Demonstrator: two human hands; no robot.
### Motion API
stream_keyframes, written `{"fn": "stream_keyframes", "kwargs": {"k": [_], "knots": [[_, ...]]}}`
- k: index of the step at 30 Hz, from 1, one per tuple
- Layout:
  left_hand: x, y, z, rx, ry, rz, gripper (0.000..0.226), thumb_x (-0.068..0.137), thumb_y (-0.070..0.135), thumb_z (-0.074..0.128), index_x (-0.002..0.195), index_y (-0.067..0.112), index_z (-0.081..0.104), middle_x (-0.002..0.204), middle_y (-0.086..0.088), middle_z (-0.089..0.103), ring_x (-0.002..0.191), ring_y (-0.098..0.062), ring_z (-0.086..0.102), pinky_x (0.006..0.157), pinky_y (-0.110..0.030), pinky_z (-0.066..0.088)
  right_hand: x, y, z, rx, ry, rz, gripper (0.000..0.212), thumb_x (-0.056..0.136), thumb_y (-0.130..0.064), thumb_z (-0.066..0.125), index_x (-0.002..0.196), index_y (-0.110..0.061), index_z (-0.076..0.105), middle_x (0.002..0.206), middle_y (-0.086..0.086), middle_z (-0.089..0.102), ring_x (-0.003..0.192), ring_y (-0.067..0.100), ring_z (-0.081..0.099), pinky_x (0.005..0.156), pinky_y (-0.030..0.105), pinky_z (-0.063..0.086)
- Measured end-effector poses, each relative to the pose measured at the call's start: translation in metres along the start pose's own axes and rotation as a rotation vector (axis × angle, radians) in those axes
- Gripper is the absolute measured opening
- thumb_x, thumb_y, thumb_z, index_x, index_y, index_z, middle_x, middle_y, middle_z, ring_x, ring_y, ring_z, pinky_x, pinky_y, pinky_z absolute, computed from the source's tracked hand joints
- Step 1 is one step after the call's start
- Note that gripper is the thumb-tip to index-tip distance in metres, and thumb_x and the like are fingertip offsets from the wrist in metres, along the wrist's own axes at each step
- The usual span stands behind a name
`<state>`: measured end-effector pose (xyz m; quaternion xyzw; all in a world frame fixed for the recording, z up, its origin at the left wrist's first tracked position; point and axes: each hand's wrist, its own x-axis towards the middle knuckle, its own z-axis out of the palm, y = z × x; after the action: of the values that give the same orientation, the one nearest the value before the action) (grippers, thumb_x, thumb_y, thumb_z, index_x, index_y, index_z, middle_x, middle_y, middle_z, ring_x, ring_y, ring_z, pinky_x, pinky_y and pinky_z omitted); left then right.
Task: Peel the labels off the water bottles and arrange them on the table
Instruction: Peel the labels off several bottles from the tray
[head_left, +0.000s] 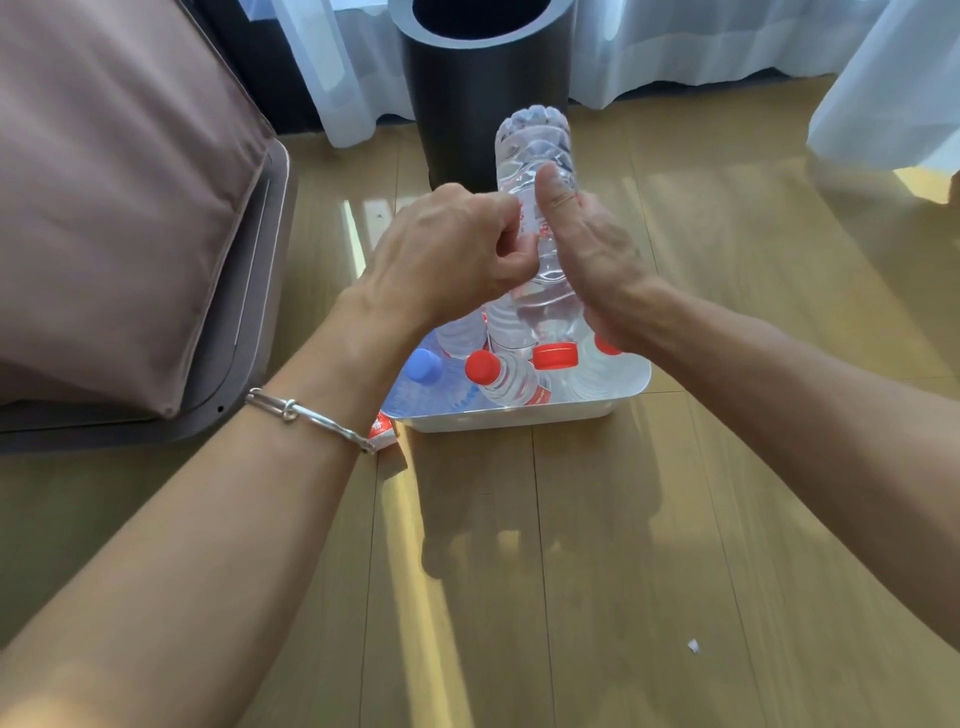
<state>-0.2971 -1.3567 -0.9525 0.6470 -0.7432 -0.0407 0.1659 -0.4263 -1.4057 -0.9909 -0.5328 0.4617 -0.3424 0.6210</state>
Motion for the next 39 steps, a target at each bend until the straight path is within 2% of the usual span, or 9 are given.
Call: {"fn": "stream_keyframes", "kwargs": {"k": [5,9,14,18,23,27,30,34,39], "knots": [[0.000,0.004,0.004,0.066,0.002,0.086,0.034,0.091,0.019,0.047,0.060,0.017,0.034,0.058,-0.005,0.041,0.055,-0.025,0.040,0.048,-0.030,0.019,0.002,0.007,-0.002,-0.083,0.026,-0.008,0.052,0.098,-0.057,0.042,0.126,-0.013,0.047,0.112,0.008,0.062,0.104,0.023,0.065,0.089,0.041,0.057],[0.000,0.007,0.007,0.019,0.008,0.079,0.040,0.089,0.016,0.045,0.056,0.024,0.023,0.053,0.000,0.034,0.049,-0.021,0.034,0.049,-0.030,0.020,-0.001,0.008,-0.002,-0.053,0.050,-0.044,0.046,0.100,-0.051,0.043,0.126,-0.013,0.047,0.107,0.004,0.062,0.101,0.022,0.065,0.087,0.040,0.058],[0.000,0.013,0.011,-0.058,0.100,-0.039,0.029,0.090,0.016,0.046,0.063,0.011,0.037,0.052,0.003,0.031,0.052,-0.025,0.033,0.055,-0.032,0.024,0.002,0.004,-0.001,-0.025,0.071,-0.047,0.046,0.093,-0.060,0.049,0.106,-0.016,0.050,0.092,0.000,0.060,0.086,0.021,0.067,0.074,0.047,0.061],[0.000,0.028,0.015,-0.064,0.124,-0.104,0.028,0.092,0.018,0.045,0.066,0.010,0.038,0.054,0.002,0.033,0.053,-0.023,0.033,0.058,-0.033,0.025,0.000,0.004,-0.003,0.006,0.132,-0.043,0.048,0.092,-0.059,0.050,0.113,-0.016,0.051,0.103,0.008,0.065,0.095,0.029,0.070,0.079,0.054,0.059],[0.022,-0.014,0.001,-0.232,0.241,-0.514,0.030,0.083,0.019,0.041,0.055,0.006,0.038,0.056,-0.023,0.053,0.056,-0.031,0.065,0.048,-0.038,0.045,-0.023,0.011,0.023,0.013,0.007,-0.039,0.046,0.095,-0.054,0.050,0.112,-0.011,0.054,0.101,0.013,0.068,0.096,0.034,0.069,0.082,0.043,0.056],[0.001,-0.042,-0.005,-0.511,0.104,-0.621,0.031,0.095,0.016,0.041,0.069,0.004,0.053,0.055,-0.009,0.066,0.048,-0.013,0.068,0.057,-0.032,0.058,-0.030,0.016,0.037,-0.036,-0.114,0.021,0.046,0.090,-0.063,0.049,0.102,-0.019,0.058,0.098,0.006,0.068,0.093,0.024,0.068,0.088,0.050,0.056],[-0.006,-0.019,0.001,-0.762,0.006,-0.579,0.029,0.100,0.018,0.042,0.076,0.011,0.057,0.069,-0.007,0.068,0.053,-0.015,0.069,0.062,-0.036,0.058,-0.016,0.007,0.020,0.062,-0.053,0.073,0.074,0.079,-0.076,0.049,0.120,-0.015,0.058,0.115,0.012,0.068,0.106,0.028,0.067,0.097,0.051,0.051],[0.001,0.002,0.002,-0.854,-0.043,-0.520,0.032,0.103,0.038,0.042,0.082,0.019,0.058,0.076,0.000,0.067,0.071,-0.017,0.068,0.063,-0.034,0.054,-0.014,0.005,0.006,0.246,-0.047,0.053,0.046,0.102,-0.048,0.038,0.117,-0.012,0.061,0.120,0.024,0.066,0.109,0.038,0.066,0.100,0.057,0.049],[-0.001,0.011,0.011,-0.811,-0.209,-0.427,0.040,0.101,0.048,0.045,0.114,0.015,0.064,0.091,0.001,0.065,0.084,-0.016,0.064,0.070,-0.033,0.055,-0.019,0.008,-0.001,0.288,-0.087,0.069,0.051,0.104,-0.046,0.036,0.124,-0.006,0.059,0.117,0.021,0.067,0.107,0.035,0.067,0.096,0.053,0.053]]}}
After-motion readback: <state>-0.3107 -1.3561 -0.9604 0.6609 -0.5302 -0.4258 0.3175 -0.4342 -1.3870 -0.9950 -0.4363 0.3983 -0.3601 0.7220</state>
